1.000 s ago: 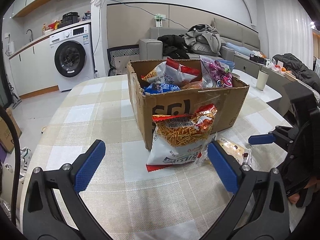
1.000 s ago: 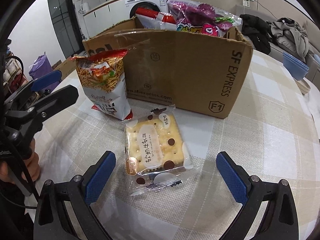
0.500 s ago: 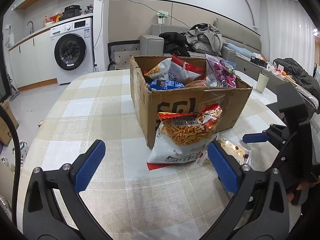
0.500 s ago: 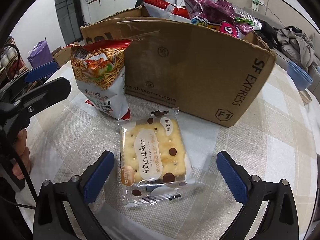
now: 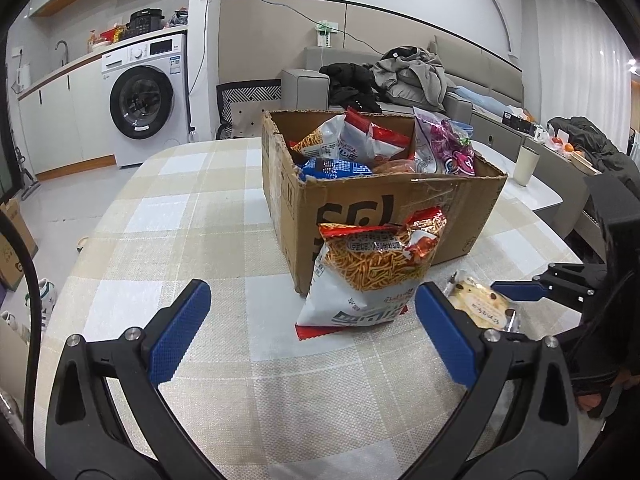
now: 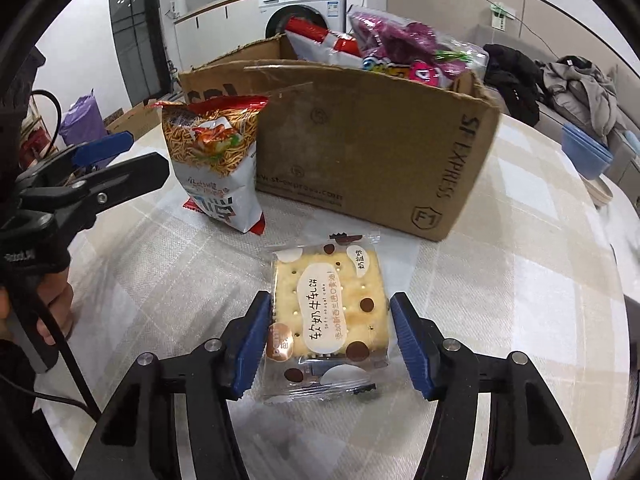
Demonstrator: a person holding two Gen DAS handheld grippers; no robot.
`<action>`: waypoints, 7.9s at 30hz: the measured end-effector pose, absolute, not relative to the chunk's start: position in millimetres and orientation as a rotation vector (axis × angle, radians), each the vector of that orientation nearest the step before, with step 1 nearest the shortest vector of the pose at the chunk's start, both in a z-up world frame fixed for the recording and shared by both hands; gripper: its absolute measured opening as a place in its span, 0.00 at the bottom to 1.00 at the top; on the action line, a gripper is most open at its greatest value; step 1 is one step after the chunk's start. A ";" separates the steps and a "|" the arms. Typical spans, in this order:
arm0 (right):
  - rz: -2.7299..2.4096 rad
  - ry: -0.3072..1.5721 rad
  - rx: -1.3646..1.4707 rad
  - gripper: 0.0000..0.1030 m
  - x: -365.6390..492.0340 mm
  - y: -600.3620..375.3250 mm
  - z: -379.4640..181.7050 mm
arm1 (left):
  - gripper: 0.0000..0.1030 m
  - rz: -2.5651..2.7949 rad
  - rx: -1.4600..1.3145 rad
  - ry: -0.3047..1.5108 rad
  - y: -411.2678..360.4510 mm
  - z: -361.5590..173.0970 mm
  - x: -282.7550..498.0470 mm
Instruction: Organize snacks
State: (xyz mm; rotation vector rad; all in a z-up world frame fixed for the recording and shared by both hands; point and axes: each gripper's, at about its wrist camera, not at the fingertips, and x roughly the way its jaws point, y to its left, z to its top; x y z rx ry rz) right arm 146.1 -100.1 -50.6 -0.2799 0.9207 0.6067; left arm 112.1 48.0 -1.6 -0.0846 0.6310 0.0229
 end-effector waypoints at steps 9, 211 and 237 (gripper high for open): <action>0.570 0.833 -0.196 0.59 146.7 -125.9 -21.7 | 0.99 0.017 -0.053 0.639 40.5 -2.6 109.9; 0.650 0.433 0.008 1.00 115.7 -155.6 32.5 | 0.99 -0.035 -0.100 0.517 48.0 60.8 92.8; 0.624 0.384 -0.015 1.00 104.3 -165.9 25.6 | 0.99 -0.009 -0.094 0.500 45.8 29.6 105.5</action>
